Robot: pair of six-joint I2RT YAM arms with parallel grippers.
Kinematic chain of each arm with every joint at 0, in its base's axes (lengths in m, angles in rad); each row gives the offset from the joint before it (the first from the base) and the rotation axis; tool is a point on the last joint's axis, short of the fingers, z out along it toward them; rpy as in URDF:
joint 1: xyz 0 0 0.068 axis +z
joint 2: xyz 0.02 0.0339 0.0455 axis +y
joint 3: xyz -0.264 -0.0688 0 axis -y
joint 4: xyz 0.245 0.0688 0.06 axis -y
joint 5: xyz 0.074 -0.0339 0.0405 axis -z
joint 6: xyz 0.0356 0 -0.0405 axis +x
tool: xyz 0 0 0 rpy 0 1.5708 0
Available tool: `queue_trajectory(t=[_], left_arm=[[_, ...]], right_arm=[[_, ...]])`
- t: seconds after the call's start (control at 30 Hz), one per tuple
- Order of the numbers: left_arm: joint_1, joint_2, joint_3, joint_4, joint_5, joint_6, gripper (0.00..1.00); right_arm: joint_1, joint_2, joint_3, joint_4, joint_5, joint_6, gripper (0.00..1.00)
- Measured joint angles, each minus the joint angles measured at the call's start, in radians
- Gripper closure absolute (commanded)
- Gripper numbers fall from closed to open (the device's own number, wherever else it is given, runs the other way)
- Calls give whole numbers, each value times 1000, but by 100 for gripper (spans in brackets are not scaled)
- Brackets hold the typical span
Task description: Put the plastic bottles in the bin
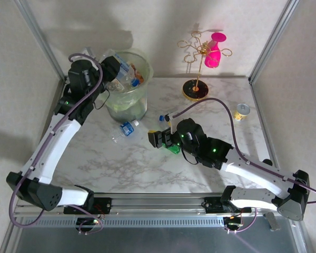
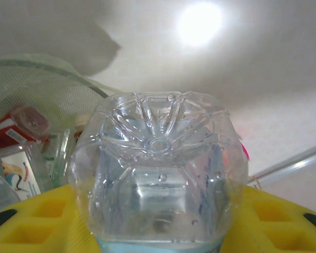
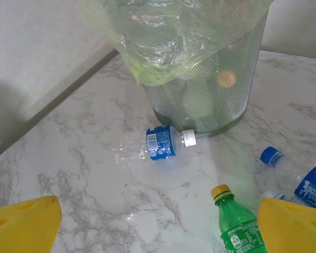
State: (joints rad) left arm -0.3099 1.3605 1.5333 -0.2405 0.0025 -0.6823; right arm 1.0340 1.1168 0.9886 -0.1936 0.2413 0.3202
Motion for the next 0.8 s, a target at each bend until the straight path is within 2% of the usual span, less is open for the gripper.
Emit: queue_trajectory(t=[0.13,0.33,0.63,0.8], left_arm=[[9,101,110,-33,-79,-16,56],[17,241,253,-150,-132,-58,57],[21,322,259,-278,-137,-79,53],[48,344,259,-296,-136,-82,53]], right_arm=[[0,0,0,-6,-2,-8,5],[-2,5,0,-13,1,-17,4],[-3,20,0,-14,2,-18,4],[-4,39,0,-21,2,-18,5]])
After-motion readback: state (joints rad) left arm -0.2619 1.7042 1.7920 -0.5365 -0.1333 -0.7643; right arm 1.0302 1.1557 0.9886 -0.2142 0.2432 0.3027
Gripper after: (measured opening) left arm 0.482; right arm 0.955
